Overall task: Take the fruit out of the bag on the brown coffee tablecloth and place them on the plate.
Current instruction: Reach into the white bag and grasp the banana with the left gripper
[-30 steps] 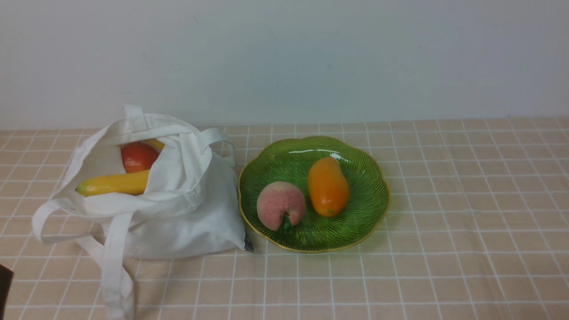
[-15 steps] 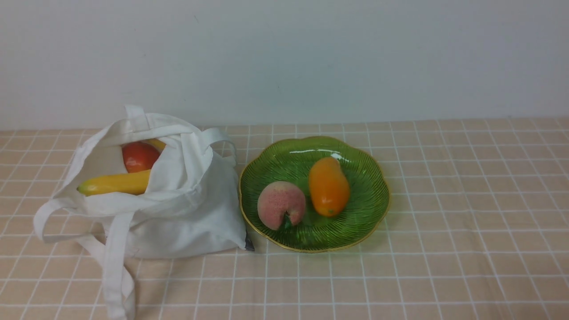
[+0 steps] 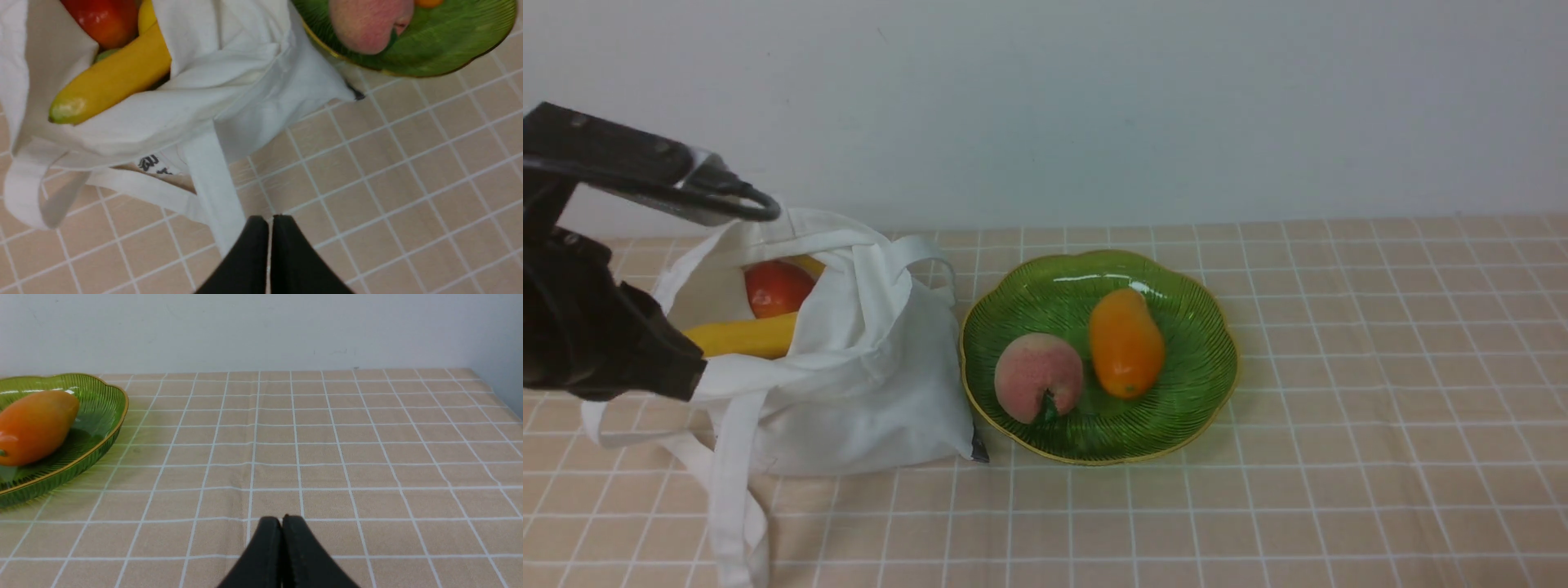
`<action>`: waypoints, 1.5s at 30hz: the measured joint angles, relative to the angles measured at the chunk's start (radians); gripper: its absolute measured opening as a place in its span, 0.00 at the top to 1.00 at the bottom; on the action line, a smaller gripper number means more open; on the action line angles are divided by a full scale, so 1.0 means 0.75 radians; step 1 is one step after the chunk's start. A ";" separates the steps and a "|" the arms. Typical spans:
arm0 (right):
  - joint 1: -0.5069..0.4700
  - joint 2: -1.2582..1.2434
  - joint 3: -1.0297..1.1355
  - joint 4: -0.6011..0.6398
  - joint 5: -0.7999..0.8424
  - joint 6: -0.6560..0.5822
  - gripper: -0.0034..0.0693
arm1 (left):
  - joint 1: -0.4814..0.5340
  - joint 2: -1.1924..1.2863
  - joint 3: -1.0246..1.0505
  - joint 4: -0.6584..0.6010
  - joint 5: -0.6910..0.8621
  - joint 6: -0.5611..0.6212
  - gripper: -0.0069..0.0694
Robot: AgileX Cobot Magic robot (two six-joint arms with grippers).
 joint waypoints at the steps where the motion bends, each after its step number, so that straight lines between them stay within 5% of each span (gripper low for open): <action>1: 0.000 0.000 0.000 0.000 0.000 0.000 0.97 | 0.000 0.053 -0.030 0.022 0.018 0.005 0.92; 9: 0.000 0.000 0.000 0.000 0.000 0.000 0.97 | 0.000 0.382 -0.216 0.170 0.037 0.007 0.75; 14: 0.000 0.000 0.000 0.000 0.000 0.000 0.97 | 0.000 0.566 -0.288 0.282 -0.057 0.007 0.48; 18: 0.000 0.000 0.000 0.000 0.000 0.000 0.97 | 0.000 0.655 -0.297 0.355 -0.135 0.007 0.35; 28: 0.000 0.000 0.000 0.000 0.000 0.000 0.97 | 0.000 0.758 -0.298 0.536 -0.283 -0.071 0.32; 45: 0.000 0.000 0.000 0.000 0.000 0.000 0.97 | 0.000 0.805 -0.308 0.563 -0.282 -0.155 0.32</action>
